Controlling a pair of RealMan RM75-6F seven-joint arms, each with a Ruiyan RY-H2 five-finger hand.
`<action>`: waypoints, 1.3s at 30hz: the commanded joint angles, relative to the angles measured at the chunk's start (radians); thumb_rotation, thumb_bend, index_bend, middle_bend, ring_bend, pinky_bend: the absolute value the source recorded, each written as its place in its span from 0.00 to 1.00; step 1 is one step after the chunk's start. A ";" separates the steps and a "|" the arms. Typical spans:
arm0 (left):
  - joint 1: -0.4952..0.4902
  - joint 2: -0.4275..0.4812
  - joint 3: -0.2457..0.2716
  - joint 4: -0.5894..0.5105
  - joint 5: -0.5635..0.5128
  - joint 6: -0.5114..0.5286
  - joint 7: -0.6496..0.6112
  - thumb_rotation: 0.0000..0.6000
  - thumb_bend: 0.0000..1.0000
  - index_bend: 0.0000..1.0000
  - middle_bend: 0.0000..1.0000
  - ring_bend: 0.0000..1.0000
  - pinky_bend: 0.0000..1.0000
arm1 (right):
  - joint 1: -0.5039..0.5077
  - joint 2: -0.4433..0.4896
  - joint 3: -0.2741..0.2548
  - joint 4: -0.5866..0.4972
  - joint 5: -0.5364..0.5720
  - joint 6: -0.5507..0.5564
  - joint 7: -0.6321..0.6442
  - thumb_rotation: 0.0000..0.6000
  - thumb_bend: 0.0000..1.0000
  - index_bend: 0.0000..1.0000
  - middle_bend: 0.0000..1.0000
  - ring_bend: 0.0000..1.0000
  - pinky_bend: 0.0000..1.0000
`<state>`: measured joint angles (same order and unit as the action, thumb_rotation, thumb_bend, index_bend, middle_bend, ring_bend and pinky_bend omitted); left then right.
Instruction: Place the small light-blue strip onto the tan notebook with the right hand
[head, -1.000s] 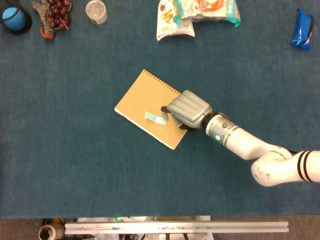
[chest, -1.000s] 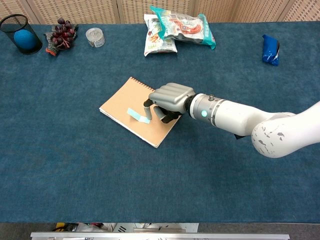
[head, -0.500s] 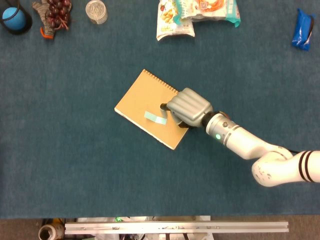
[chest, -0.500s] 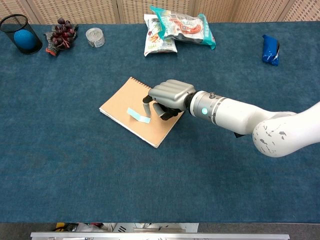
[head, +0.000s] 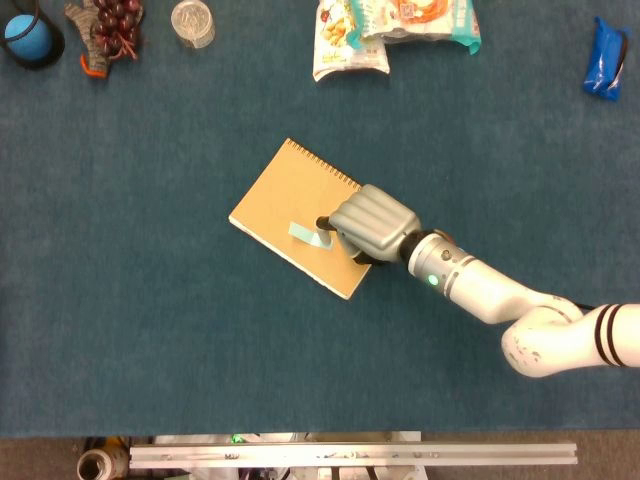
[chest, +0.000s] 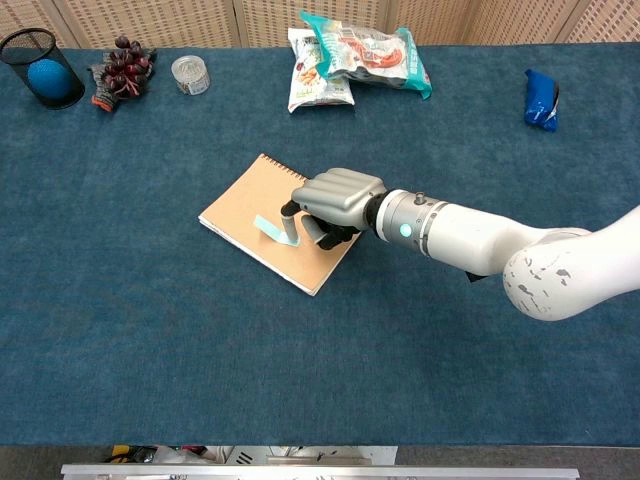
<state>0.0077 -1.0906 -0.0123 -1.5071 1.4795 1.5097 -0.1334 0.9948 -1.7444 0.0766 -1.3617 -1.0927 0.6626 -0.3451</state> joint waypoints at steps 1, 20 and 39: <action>-0.001 0.000 0.000 0.000 0.002 0.000 0.000 1.00 0.31 0.07 0.20 0.26 0.17 | -0.003 0.005 0.002 -0.007 -0.004 0.009 0.002 0.98 1.00 0.43 1.00 1.00 1.00; -0.023 -0.016 -0.013 0.018 0.006 -0.014 -0.001 1.00 0.31 0.07 0.20 0.26 0.17 | -0.213 0.366 -0.016 -0.281 -0.042 0.337 -0.031 0.98 0.44 0.44 0.99 1.00 1.00; -0.062 -0.062 -0.036 0.032 0.052 0.014 0.049 1.00 0.31 0.07 0.20 0.25 0.17 | -0.619 0.657 -0.110 -0.427 -0.113 0.810 -0.011 1.00 0.34 0.44 0.66 0.66 0.86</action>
<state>-0.0530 -1.1525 -0.0478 -1.4737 1.5299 1.5234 -0.0859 0.4146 -1.1091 -0.0182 -1.7862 -1.1855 1.4361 -0.3730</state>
